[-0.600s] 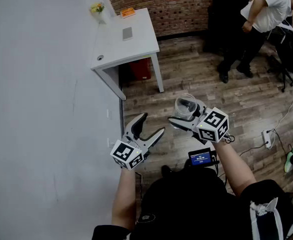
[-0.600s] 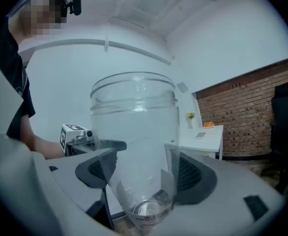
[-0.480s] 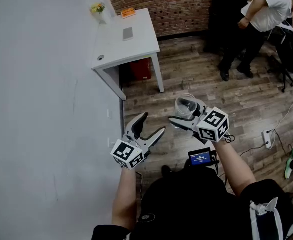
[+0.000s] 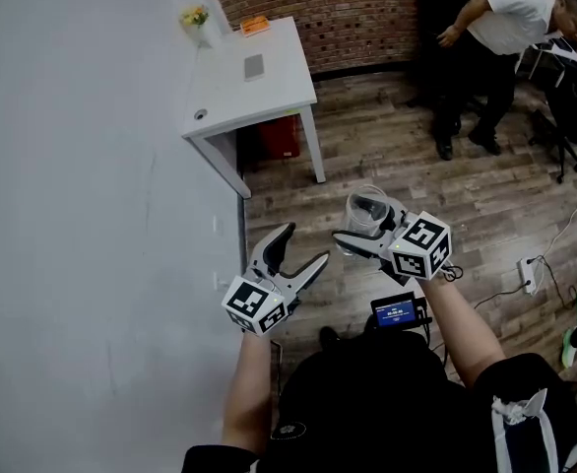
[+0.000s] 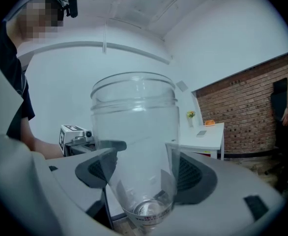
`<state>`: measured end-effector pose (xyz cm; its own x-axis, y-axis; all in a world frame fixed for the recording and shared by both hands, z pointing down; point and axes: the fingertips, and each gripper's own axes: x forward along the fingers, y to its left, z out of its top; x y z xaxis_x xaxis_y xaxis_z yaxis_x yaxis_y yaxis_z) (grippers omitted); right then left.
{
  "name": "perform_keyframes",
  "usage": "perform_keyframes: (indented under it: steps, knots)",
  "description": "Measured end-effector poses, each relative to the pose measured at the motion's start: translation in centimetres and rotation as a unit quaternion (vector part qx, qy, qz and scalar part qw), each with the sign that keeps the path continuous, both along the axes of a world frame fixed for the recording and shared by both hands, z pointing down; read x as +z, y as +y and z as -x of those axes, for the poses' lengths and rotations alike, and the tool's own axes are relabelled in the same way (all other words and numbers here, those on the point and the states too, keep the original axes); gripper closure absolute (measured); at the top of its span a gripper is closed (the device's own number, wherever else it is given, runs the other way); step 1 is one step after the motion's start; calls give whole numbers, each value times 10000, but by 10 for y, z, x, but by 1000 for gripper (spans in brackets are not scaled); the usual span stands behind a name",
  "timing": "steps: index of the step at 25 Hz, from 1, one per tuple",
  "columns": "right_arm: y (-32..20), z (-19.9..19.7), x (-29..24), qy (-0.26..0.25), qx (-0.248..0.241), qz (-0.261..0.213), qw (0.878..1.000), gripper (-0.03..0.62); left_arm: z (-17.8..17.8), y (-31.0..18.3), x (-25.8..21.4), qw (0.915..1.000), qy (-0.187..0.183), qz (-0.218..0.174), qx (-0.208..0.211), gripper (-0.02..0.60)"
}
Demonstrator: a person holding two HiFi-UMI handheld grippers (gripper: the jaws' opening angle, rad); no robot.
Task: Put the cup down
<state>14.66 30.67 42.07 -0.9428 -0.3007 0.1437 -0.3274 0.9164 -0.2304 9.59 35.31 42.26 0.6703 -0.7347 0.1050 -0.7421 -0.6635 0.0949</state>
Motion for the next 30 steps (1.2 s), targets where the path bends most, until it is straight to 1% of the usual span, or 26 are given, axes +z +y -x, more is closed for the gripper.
perform_keyframes:
  steps: [16, 30]
  knots:
    - [-6, -12, 0, -12, 59, 48, 10000, 222, -9, -6, -1, 9999, -61, 47, 76, 219]
    - [-18, -16, 7, -39, -22, 85, 10000, 221, -13, -17, 5, 9999, -105, 81, -11, 219]
